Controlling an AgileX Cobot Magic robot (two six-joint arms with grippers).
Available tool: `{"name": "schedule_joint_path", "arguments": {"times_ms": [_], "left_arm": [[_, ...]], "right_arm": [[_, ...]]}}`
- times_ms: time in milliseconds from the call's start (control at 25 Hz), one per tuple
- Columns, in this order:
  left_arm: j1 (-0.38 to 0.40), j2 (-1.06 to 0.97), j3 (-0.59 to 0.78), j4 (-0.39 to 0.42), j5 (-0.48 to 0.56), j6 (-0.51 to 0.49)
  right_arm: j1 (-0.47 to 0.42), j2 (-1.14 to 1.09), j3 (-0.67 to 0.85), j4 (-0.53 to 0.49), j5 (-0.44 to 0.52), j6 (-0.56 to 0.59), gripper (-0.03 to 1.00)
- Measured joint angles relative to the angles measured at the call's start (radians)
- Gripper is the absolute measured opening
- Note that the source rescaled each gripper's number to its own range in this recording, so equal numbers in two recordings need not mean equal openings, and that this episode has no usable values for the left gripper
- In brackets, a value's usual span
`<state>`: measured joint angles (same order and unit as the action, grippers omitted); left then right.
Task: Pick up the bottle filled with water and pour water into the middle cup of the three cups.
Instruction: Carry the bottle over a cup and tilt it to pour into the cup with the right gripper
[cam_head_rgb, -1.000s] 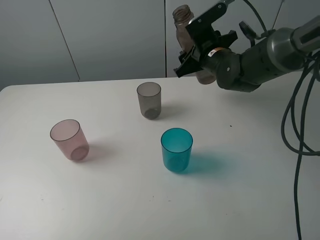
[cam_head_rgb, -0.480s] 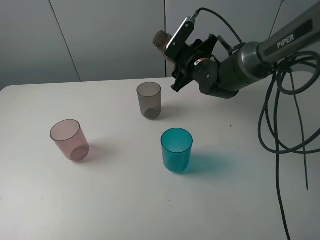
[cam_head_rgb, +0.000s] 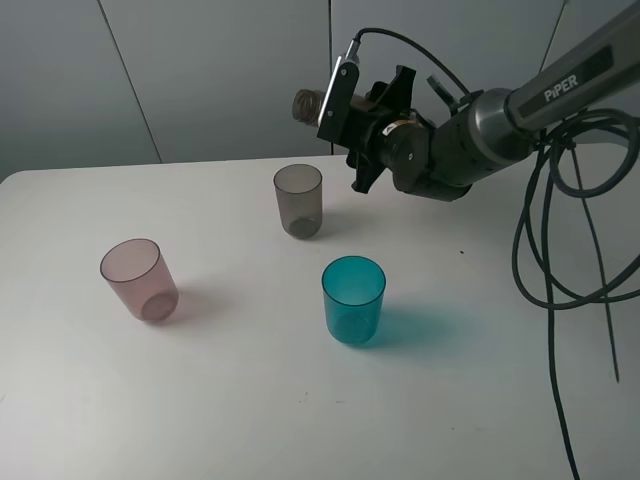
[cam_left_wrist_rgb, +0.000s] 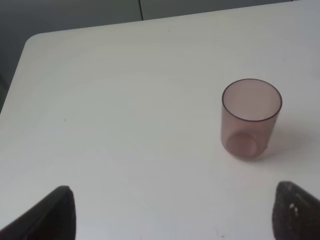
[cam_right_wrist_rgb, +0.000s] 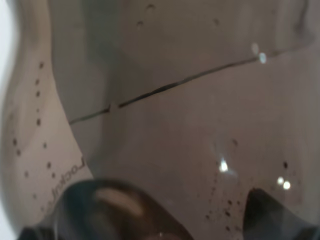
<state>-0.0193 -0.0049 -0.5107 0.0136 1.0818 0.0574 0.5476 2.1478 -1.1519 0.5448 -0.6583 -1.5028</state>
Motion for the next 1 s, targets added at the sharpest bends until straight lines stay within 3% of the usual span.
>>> {"name": "schedule_joint_path", "arguments": {"times_ms": [440, 1000], "left_arm": [[0.000, 0.000, 0.000, 0.000, 0.000, -0.003], [0.000, 0.000, 0.000, 0.000, 0.000, -0.002]], "right_arm": [[0.000, 0.000, 0.000, 0.000, 0.000, -0.217, 0.00], [-0.002, 0.000, 0.000, -0.002, 0.000, -0.329, 0.00]]}}
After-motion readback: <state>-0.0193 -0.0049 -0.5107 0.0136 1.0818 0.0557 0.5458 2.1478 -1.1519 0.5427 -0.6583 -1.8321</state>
